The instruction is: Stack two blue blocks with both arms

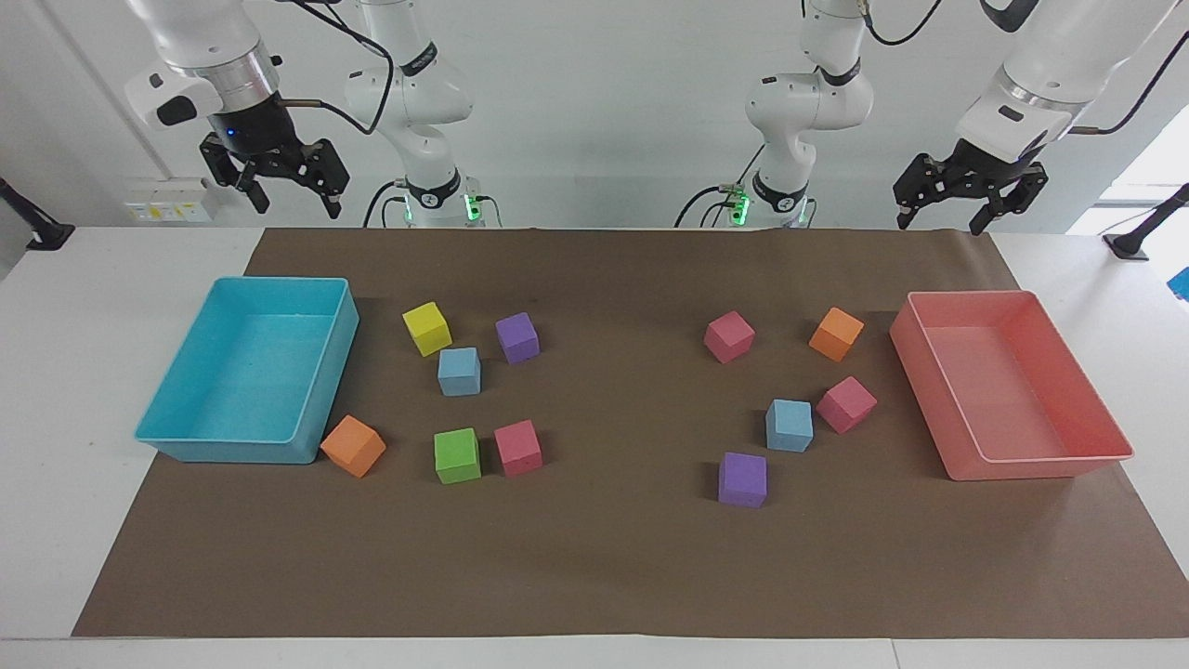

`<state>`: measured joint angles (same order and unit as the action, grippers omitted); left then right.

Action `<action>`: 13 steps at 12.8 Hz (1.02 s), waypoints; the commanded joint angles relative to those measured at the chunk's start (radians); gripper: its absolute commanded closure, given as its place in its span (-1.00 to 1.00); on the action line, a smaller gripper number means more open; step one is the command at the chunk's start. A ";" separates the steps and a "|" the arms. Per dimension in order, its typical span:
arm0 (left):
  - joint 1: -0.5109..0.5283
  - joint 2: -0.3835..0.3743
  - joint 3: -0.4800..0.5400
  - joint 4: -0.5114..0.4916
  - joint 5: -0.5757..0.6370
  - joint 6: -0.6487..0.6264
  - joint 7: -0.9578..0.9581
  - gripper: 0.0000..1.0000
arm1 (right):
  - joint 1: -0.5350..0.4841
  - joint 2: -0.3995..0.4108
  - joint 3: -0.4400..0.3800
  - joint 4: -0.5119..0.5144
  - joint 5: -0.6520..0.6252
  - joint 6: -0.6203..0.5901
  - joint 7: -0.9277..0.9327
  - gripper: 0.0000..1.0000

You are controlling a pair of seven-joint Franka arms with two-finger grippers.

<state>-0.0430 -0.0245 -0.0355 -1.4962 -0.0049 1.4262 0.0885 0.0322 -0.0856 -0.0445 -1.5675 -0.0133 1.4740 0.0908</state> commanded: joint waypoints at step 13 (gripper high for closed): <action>0.017 -0.003 -0.011 0.014 0.010 -0.006 0.008 -1.00 | -0.017 -0.022 0.006 -0.022 0.019 0.011 -0.026 -1.00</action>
<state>-0.0430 -0.0246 -0.0354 -1.4962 -0.0049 1.4268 0.0906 0.0322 -0.0856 -0.0445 -1.5675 -0.0133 1.4740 0.0908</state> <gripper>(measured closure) 0.000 0.000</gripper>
